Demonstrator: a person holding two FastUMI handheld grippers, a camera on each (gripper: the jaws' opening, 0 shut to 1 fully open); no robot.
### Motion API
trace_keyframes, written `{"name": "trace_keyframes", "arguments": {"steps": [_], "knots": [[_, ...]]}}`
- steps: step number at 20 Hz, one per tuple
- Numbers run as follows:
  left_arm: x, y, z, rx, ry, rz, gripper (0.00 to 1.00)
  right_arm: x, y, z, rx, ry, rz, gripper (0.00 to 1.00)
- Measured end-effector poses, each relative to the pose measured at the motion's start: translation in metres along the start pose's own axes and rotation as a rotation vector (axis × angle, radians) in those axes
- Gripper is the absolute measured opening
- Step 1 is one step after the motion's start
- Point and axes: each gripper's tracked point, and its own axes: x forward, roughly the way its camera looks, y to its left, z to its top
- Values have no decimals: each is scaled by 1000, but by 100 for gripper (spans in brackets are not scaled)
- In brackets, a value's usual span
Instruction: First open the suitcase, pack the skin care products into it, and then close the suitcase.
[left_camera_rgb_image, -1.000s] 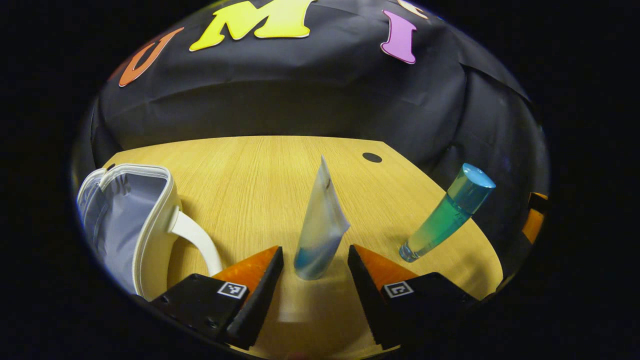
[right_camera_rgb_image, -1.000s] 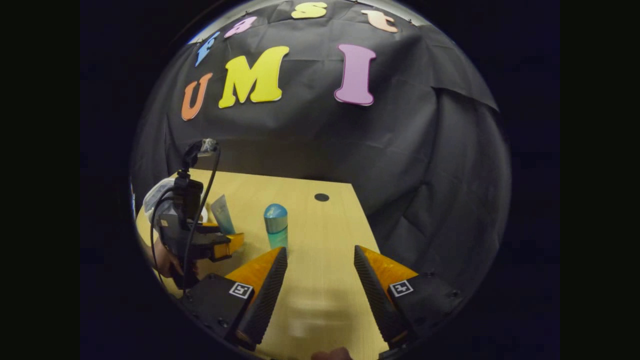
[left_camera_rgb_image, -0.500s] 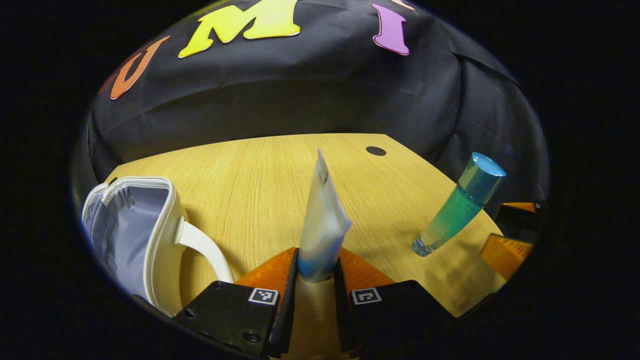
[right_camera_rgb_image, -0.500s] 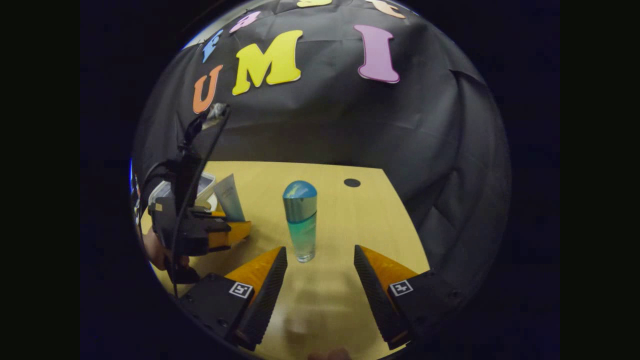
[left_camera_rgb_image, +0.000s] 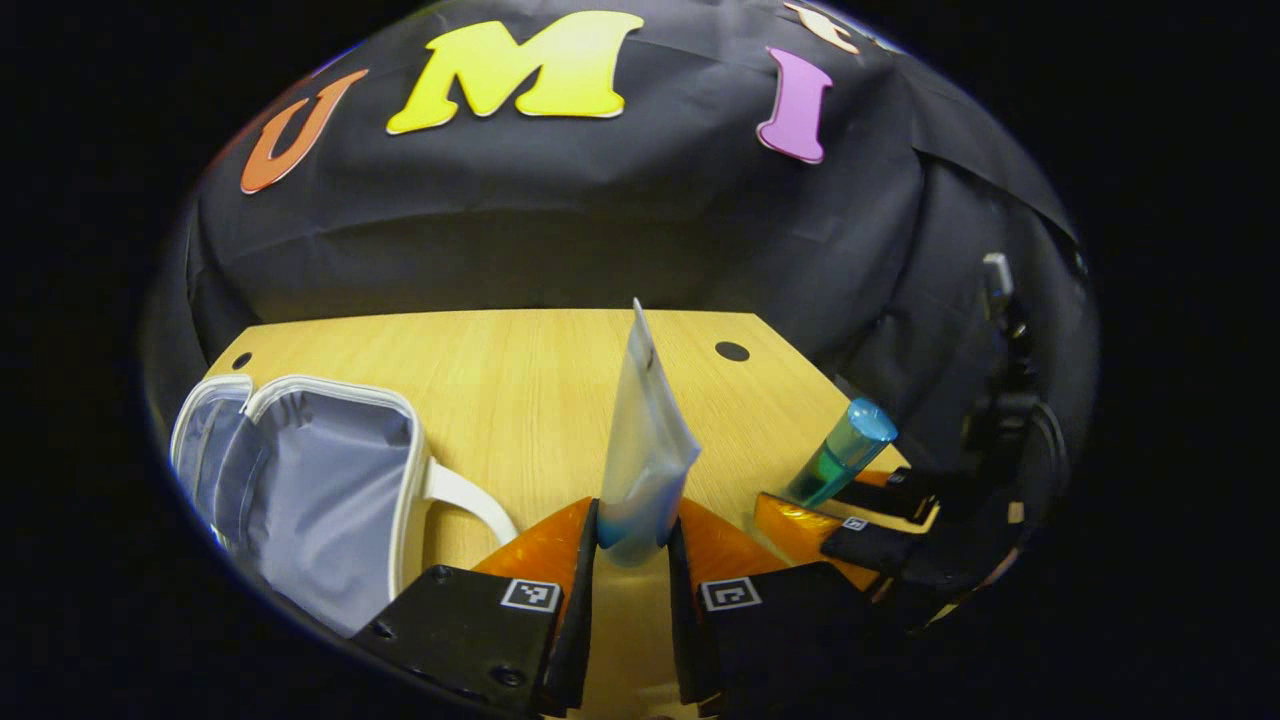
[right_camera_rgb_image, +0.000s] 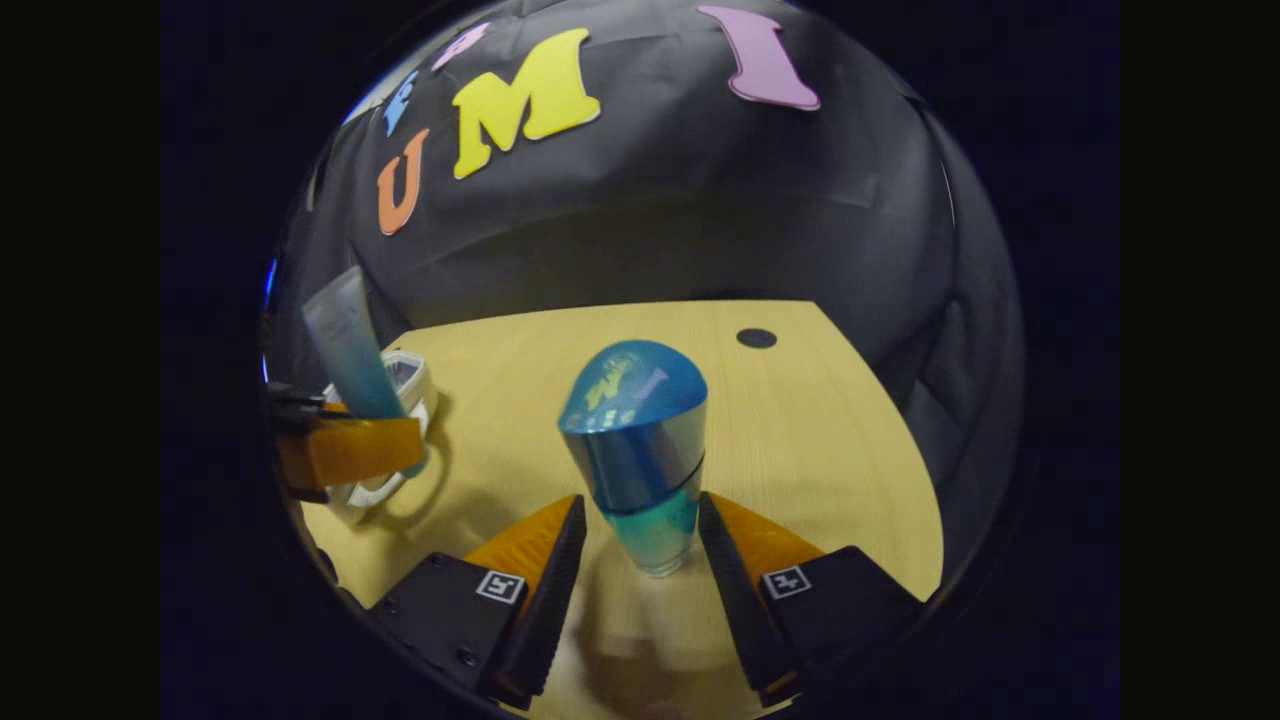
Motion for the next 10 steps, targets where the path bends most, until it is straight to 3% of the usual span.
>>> {"name": "trace_keyframes", "arguments": {"steps": [3,7,10], "knots": [[-18,23,12,-53,-14,47,37,10,-6,-1,86,23,-8,58],[-37,76,15,-55,-5,171,37,16,-7,5,49,43,-30,44],[-47,116,6,-49,36,288,37,10,12,13,54,56,23,35]]}}
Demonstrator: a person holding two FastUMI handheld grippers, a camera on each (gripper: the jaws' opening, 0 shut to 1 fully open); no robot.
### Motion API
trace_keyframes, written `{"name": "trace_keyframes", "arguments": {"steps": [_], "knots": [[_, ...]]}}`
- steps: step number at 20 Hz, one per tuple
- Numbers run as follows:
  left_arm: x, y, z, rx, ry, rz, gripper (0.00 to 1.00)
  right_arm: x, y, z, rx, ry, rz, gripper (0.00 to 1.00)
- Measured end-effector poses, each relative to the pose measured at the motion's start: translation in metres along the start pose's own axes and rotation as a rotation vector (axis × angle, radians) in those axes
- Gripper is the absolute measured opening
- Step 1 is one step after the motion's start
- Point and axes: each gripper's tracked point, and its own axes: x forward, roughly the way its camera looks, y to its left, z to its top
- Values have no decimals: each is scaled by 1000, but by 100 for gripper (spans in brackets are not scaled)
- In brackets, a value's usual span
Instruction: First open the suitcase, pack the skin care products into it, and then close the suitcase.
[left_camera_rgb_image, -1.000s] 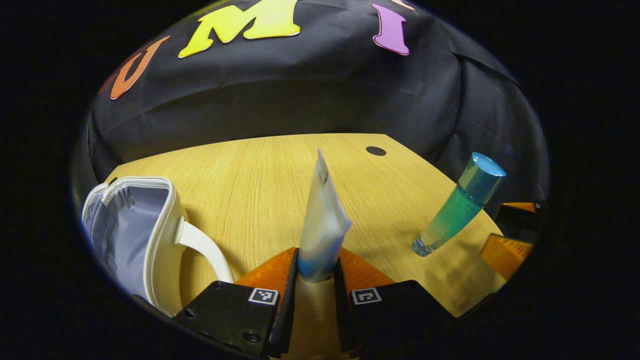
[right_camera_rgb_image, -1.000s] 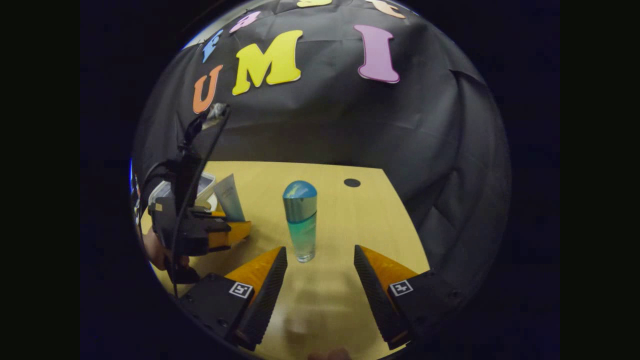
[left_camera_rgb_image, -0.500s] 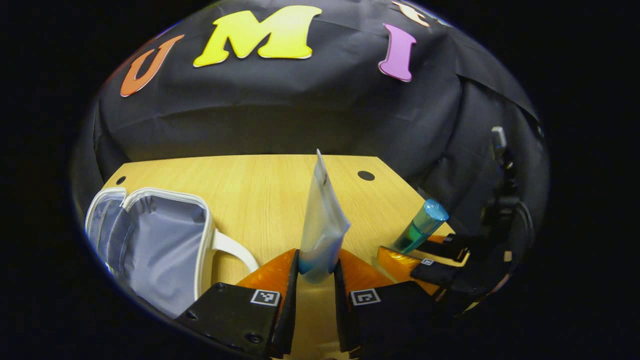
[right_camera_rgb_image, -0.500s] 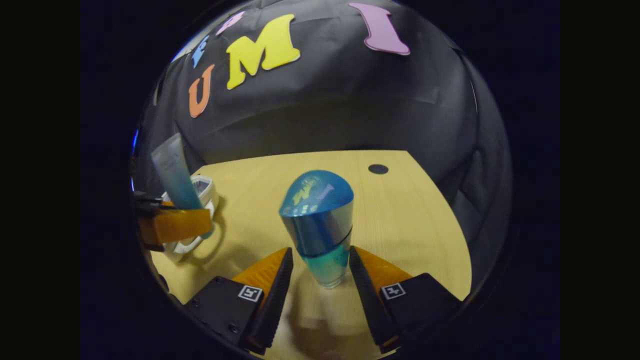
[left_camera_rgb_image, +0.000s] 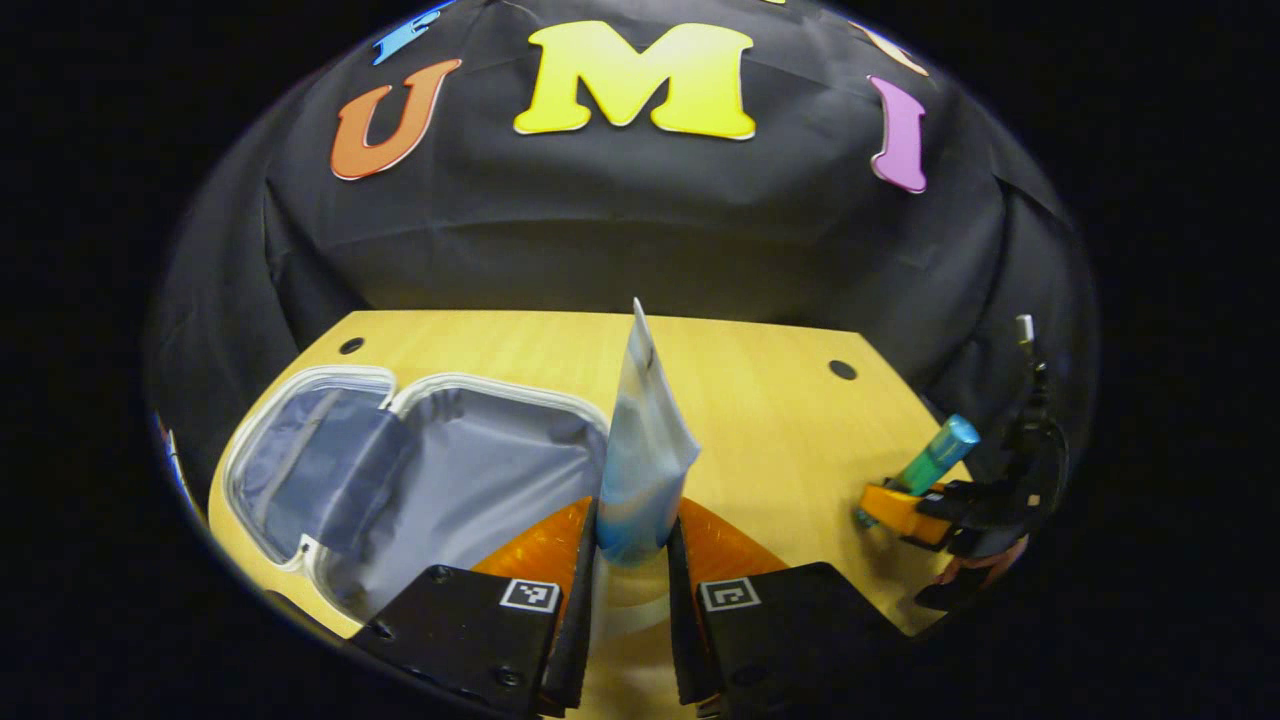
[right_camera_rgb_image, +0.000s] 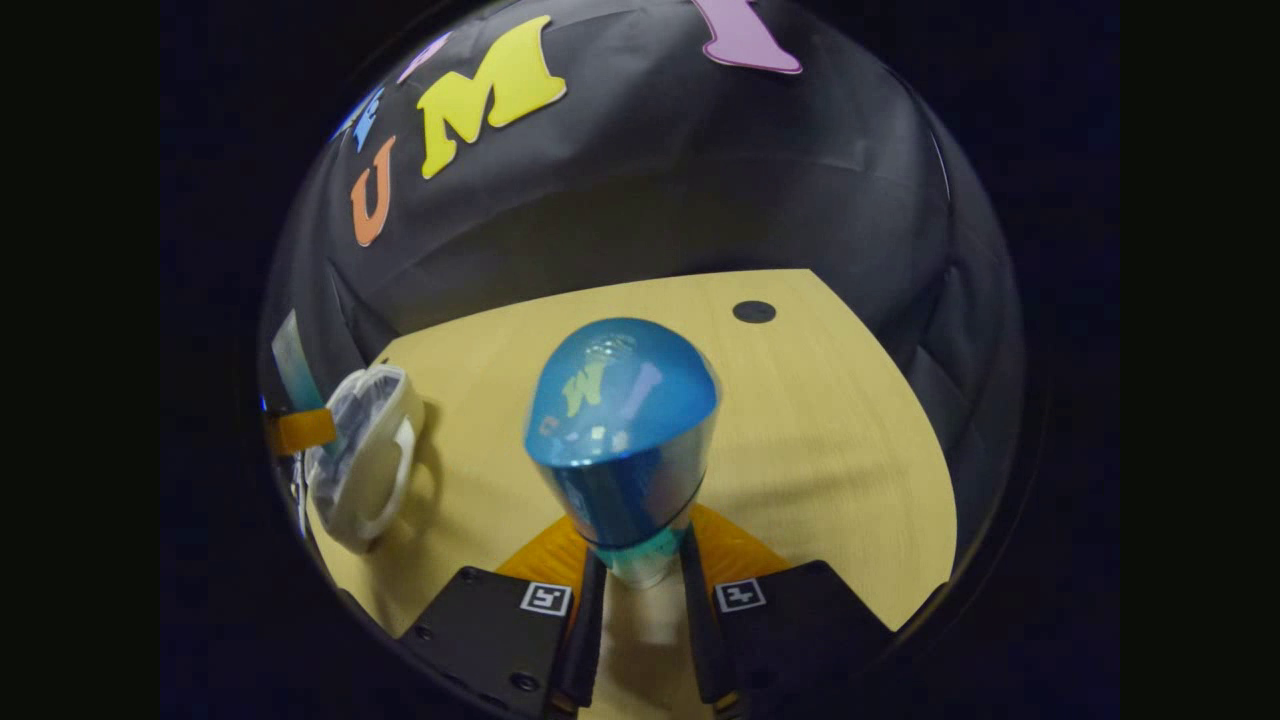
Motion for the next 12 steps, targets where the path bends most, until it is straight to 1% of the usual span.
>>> {"name": "trace_keyframes", "arguments": {"steps": [2,5,7,9,11,12], "knots": [[3,25,-7,1,32,69,37,-23,18,9,1,2,46,34],[11,72,-26,50,129,210,37,-49,42,17,-36,14,122,35],[10,106,-40,65,199,336,37,-64,46,18,-73,35,159,35],[7,134,-52,62,265,449,37,-77,47,23,-93,45,172,35],[7,143,-73,65,366,500,36,-88,44,30,-127,32,167,35],[8,150,-79,78,420,524,36,-93,44,36,-136,24,166,32]]}}
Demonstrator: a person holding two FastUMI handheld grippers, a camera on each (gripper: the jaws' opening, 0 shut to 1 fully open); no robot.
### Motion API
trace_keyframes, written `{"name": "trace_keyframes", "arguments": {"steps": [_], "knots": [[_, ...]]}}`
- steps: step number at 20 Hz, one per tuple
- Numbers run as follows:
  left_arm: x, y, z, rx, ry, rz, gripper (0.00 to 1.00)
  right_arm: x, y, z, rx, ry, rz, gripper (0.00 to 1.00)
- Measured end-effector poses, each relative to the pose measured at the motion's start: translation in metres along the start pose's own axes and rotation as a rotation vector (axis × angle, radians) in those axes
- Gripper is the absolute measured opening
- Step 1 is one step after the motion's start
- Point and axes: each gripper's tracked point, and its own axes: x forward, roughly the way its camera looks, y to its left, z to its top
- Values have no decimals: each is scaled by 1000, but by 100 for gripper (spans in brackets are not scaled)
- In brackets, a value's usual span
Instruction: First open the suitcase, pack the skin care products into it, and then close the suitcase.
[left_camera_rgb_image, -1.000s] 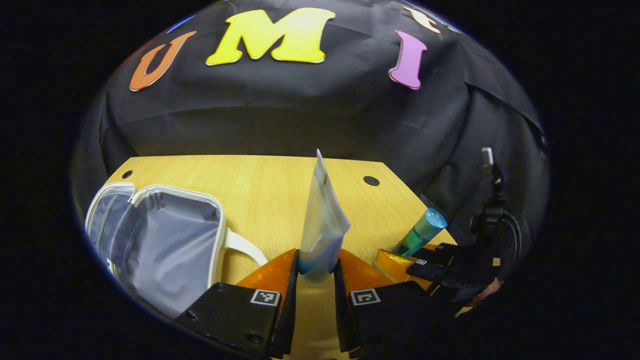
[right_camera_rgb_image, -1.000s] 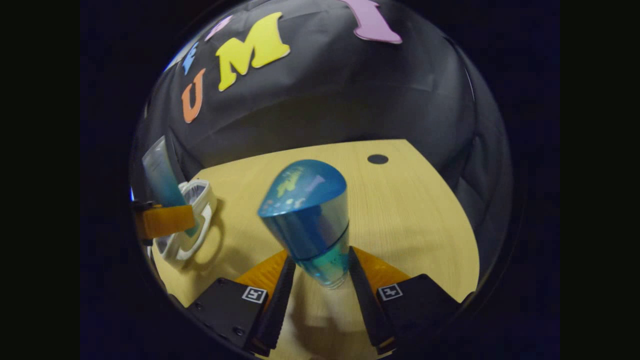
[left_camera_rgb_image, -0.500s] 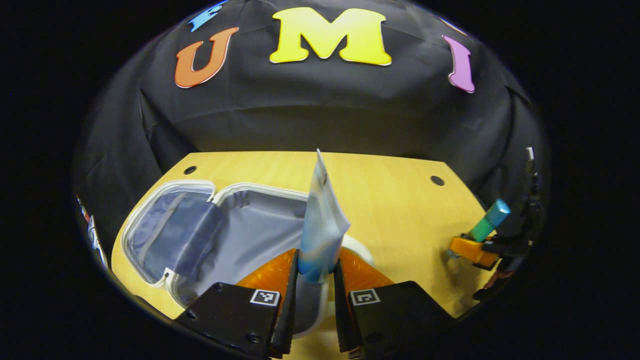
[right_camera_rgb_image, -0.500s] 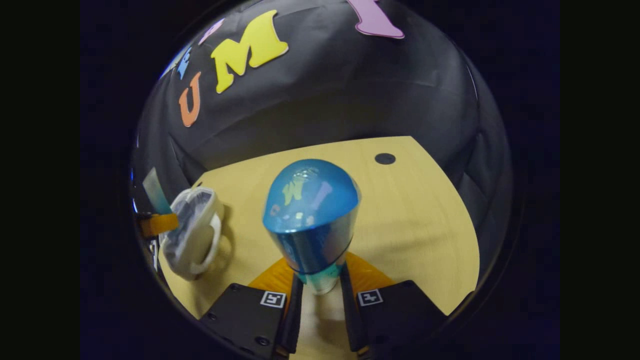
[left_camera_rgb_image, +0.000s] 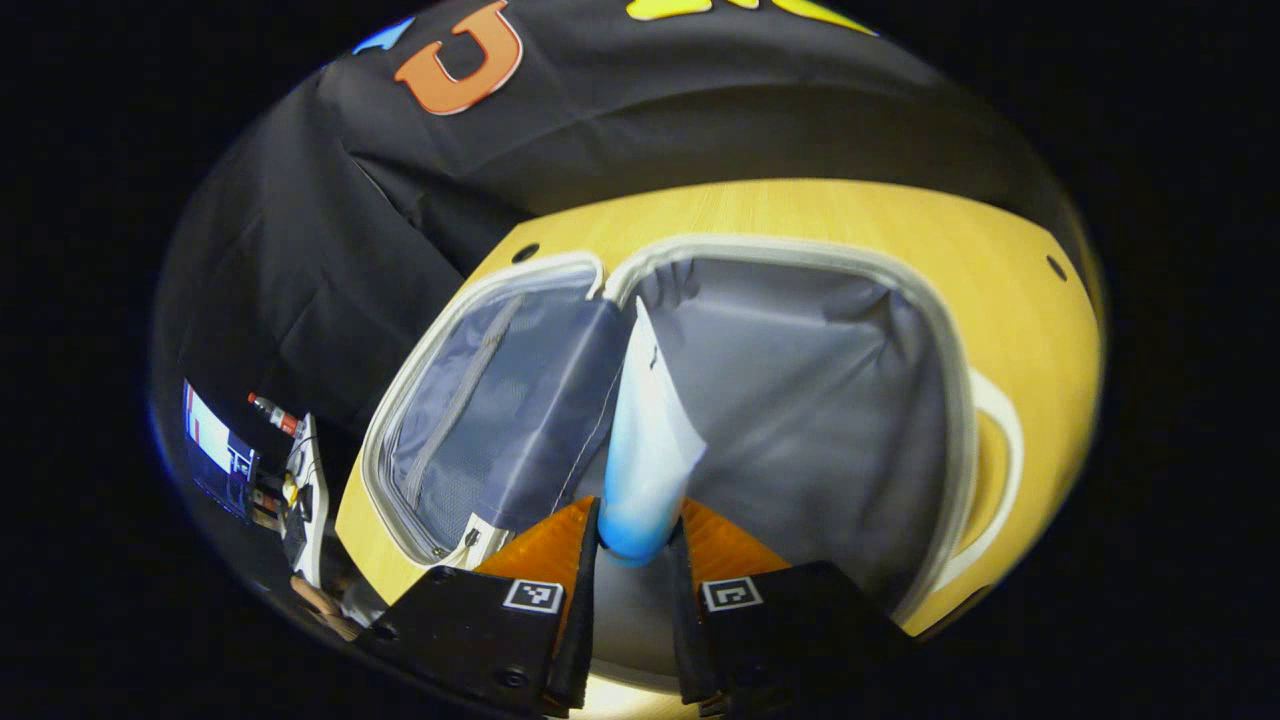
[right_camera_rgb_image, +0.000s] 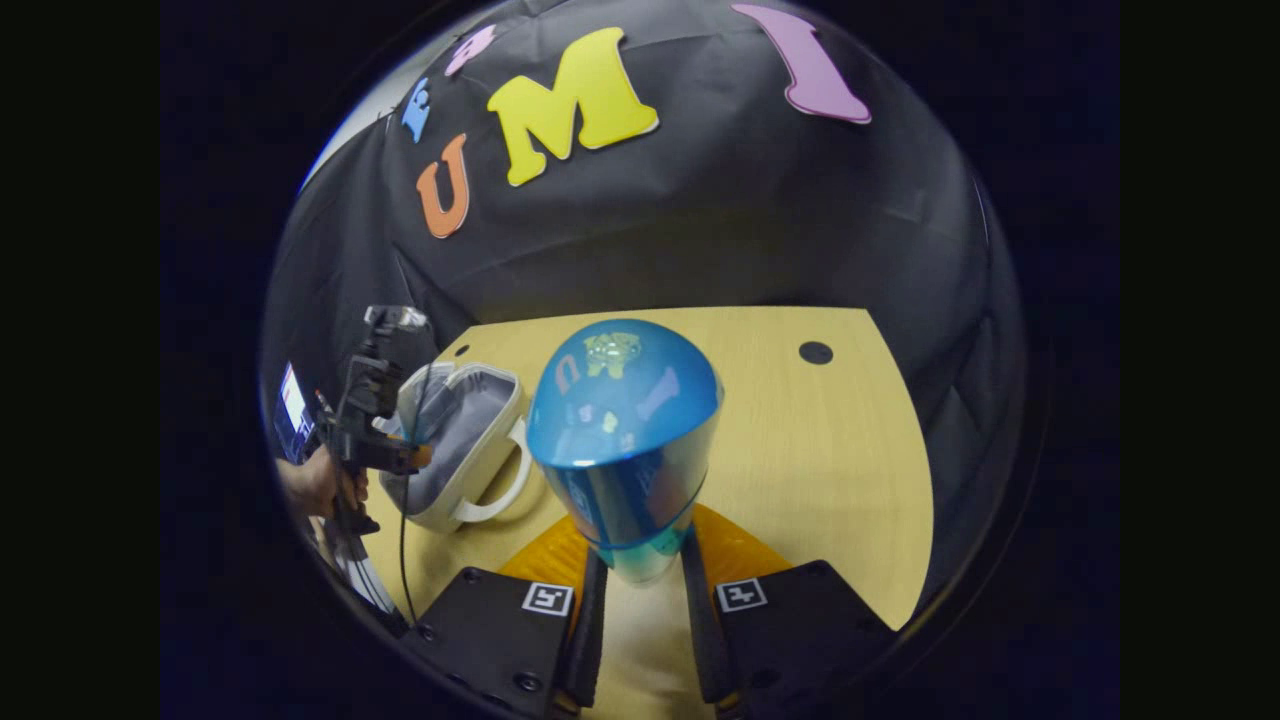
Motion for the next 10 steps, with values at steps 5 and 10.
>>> {"name": "trace_keyframes", "arguments": {"steps": [5,10], "knots": [[24,23,-22,53,169,132,36,-20,6,10,13,-34,14,35],[27,20,-18,105,248,185,41,-45,4,-3,32,-44,2,35]]}}
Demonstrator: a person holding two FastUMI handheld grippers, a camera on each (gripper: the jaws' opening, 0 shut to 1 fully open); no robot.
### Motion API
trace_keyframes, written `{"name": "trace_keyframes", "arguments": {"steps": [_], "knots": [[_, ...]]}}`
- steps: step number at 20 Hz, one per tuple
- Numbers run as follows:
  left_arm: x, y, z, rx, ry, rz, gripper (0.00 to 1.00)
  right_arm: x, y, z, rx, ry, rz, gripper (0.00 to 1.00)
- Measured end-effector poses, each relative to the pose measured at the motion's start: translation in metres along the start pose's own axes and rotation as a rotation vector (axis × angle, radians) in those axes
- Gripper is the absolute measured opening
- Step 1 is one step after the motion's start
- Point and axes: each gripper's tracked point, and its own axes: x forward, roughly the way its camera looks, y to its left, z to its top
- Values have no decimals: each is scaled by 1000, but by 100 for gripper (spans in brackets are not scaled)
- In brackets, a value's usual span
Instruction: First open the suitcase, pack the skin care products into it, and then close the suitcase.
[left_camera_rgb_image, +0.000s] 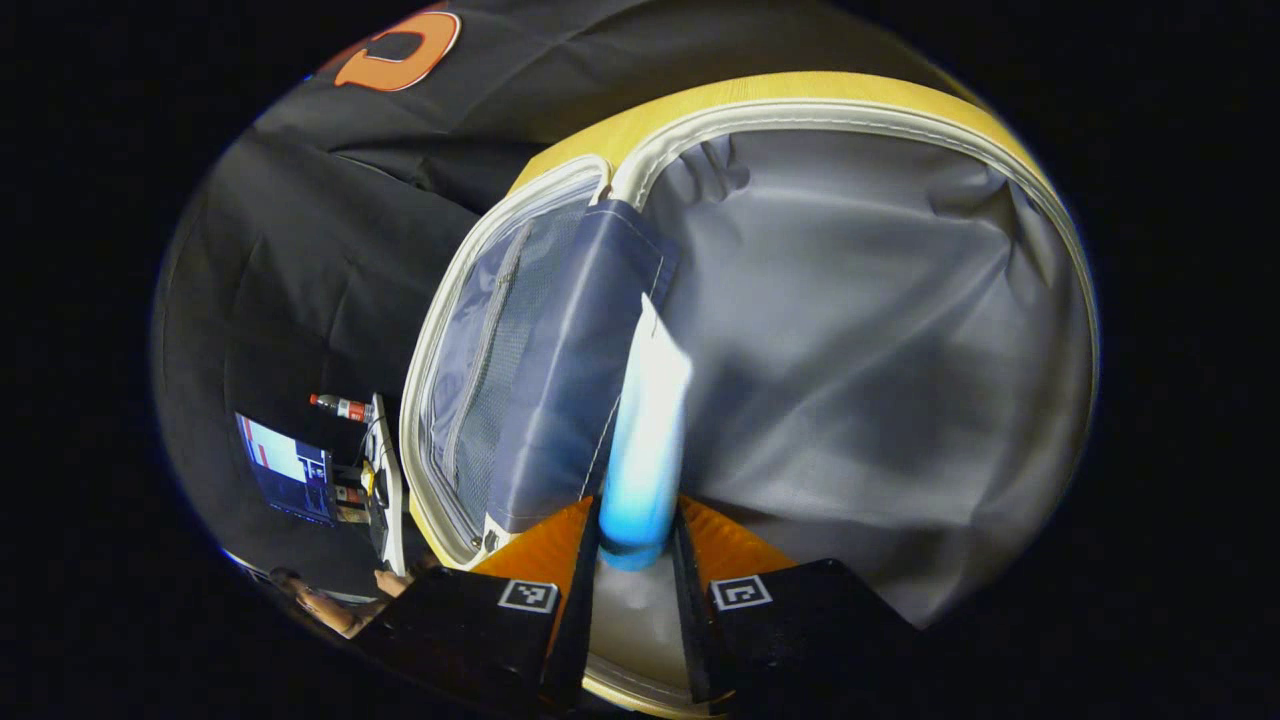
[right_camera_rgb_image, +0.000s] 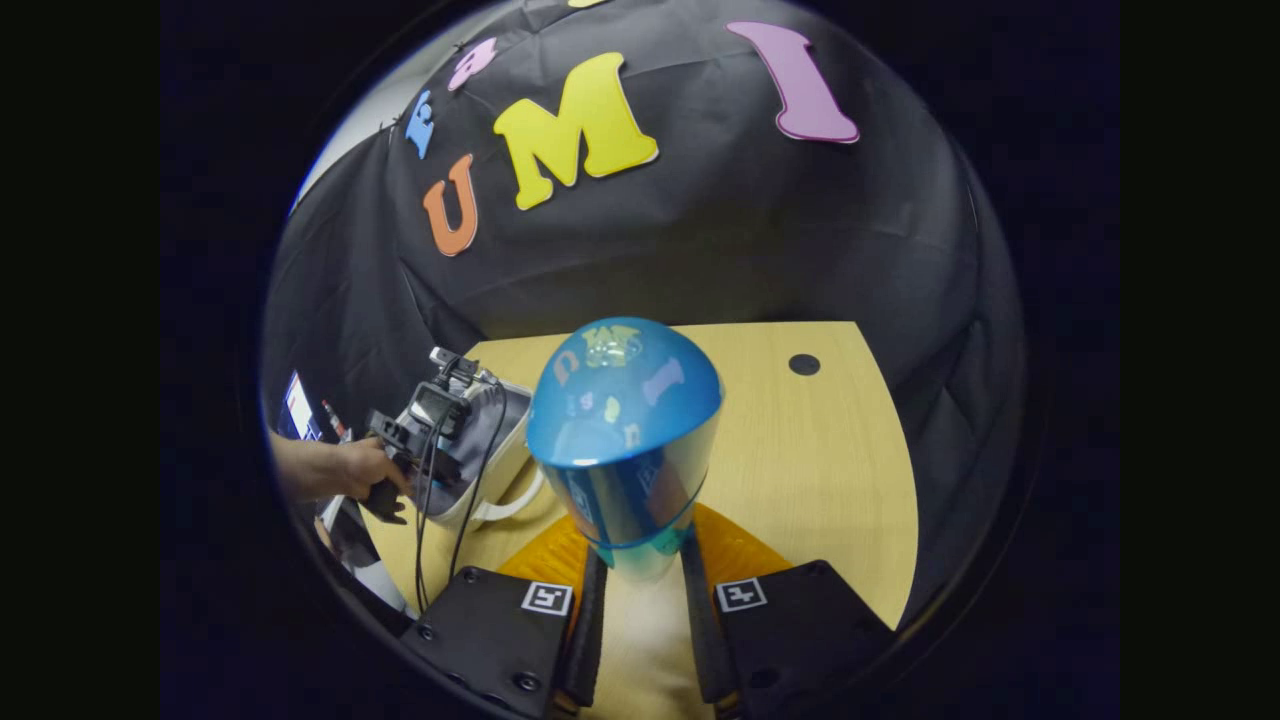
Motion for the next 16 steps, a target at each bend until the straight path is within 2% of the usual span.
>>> {"name": "trace_keyframes", "arguments": {"steps": [1,2,4,7,10,13,16], "knots": [[1,-2,0,13,7,-9,42,-5,-1,-1,6,-1,-4,32],[1,-2,1,27,18,-19,43,-10,-1,-5,14,-2,-8,35],[1,-2,-1,40,18,-43,46,-18,-3,-12,14,0,-21,33],[-11,-9,0,44,-13,-135,49,-22,7,-13,0,4,-22,35],[-26,-14,0,16,-69,-236,96,-17,33,-14,-12,9,7,35],[-55,-1,6,-24,-171,-331,100,-3,78,-6,-63,24,63,35],[-105,36,7,-87,-358,-452,99,29,137,7,-101,58,108,35]]}}
